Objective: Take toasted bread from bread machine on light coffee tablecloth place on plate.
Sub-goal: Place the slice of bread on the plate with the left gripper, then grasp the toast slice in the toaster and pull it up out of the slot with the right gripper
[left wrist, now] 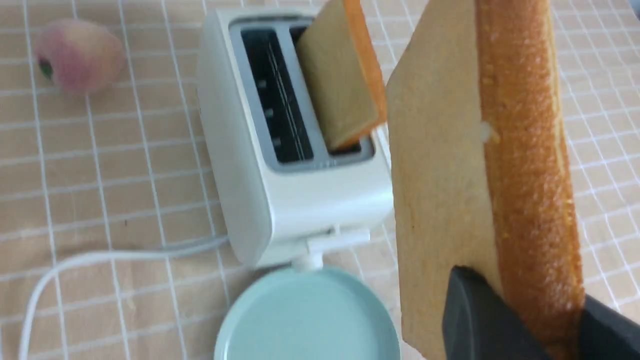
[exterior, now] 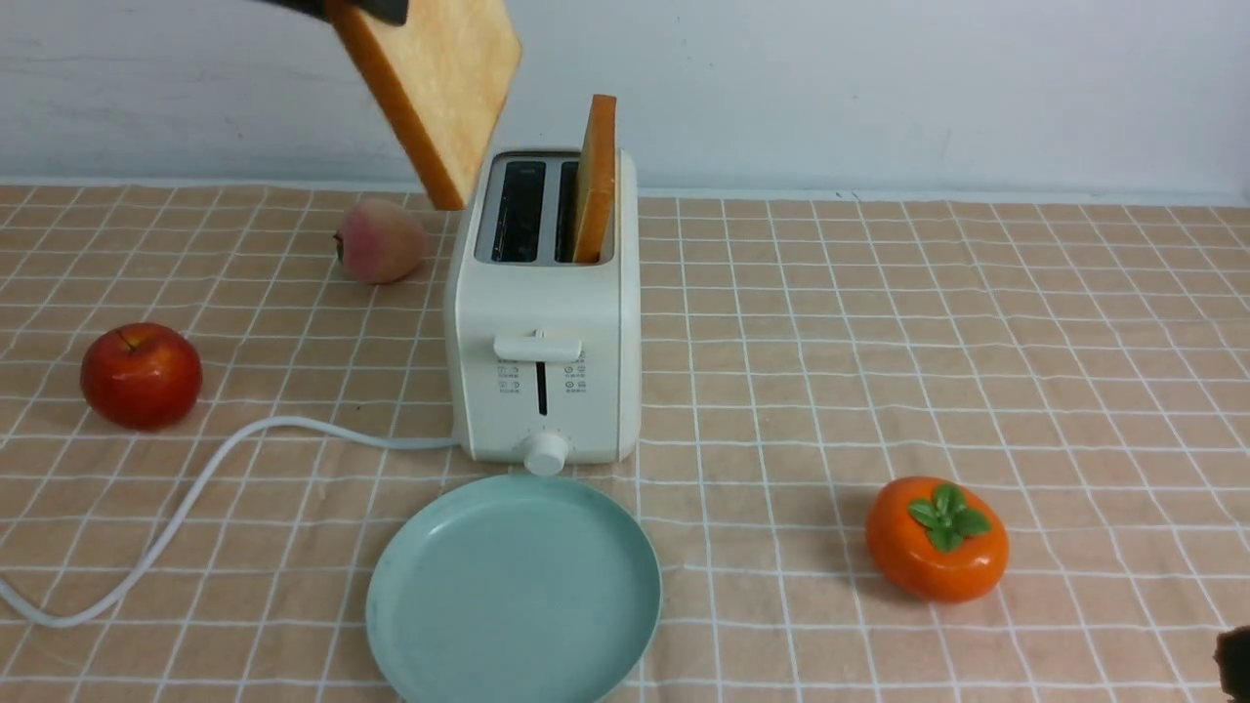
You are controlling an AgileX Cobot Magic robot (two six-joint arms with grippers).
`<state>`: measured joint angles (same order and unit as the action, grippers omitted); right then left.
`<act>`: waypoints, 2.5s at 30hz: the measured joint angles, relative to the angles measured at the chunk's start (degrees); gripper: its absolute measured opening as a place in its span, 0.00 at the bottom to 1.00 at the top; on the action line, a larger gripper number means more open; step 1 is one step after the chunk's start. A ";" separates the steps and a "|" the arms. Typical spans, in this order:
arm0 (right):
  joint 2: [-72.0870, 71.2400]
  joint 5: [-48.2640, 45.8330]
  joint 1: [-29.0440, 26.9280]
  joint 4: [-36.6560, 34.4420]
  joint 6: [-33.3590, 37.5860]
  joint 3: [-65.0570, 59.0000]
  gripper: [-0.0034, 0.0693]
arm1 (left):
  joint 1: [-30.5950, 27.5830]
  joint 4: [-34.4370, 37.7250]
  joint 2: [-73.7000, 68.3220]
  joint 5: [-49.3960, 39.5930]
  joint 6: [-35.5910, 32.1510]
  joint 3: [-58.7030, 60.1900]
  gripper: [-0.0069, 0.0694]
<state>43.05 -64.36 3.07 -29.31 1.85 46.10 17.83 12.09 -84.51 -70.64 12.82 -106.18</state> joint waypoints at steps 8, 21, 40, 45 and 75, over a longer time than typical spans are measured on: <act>0.00 0.16 0.00 0.00 0.03 0.00 0.10 | 0.00 13.49 7.96 13.97 -2.73 35.33 0.21; 0.00 0.16 0.00 0.19 0.03 0.00 0.12 | 0.00 36.72 1.10 36.13 -26.10 58.07 0.22; 5.90 2.89 0.05 2.95 0.03 9.05 0.33 | -3.07 2.62 5.34 36.57 -0.63 58.18 0.40; 17.28 3.16 2.77 -4.85 2.53 18.69 0.41 | -3.28 -14.13 14.52 30.08 12.87 58.26 0.23; 75.94 33.70 23.46 3.60 -0.24 68.08 0.78 | -3.28 -17.23 83.29 16.39 17.15 75.79 0.07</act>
<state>118.99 -30.66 26.53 -25.71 1.61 114.18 14.55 -5.14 -1.22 -54.26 29.97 -30.38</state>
